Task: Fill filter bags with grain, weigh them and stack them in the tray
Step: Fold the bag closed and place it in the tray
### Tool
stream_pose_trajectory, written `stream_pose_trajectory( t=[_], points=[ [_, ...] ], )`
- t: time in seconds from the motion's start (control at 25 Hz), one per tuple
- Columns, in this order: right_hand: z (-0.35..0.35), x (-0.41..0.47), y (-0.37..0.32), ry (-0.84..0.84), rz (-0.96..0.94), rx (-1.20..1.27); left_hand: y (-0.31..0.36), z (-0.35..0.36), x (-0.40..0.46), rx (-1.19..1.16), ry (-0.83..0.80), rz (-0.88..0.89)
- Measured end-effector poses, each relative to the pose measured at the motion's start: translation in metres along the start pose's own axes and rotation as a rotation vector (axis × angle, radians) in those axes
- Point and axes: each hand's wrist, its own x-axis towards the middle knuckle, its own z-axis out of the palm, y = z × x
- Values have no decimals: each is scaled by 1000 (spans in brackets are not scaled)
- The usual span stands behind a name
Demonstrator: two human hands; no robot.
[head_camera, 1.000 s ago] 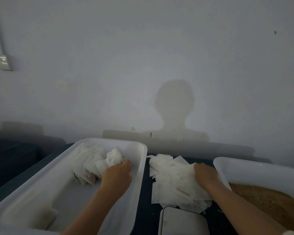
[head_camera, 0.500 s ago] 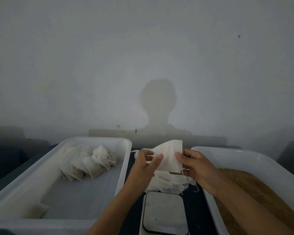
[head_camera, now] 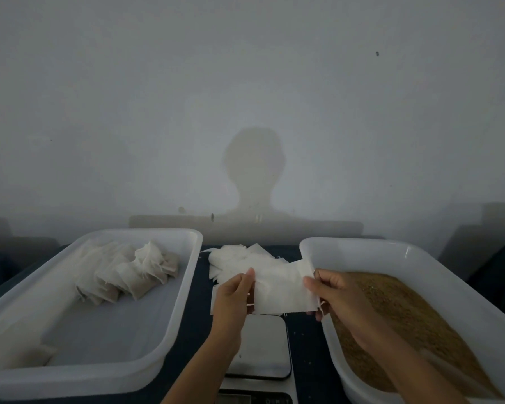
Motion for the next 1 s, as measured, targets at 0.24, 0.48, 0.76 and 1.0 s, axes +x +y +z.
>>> stream_pose_trajectory(
  t=[0.24,0.48,0.76,1.0],
  points=[
    [0,4,-1,25,-154,-135,4,31,-14,302,-156,419],
    [-7,10,-2,-89,-152,72,20,57,-7,143,-451,271],
    [-14,10,2,-148,-40,150,13,52,-2,156,-530,259],
    [-4,3,-2,-221,-38,198,11,40,-9,4,-584,271]
  ],
)
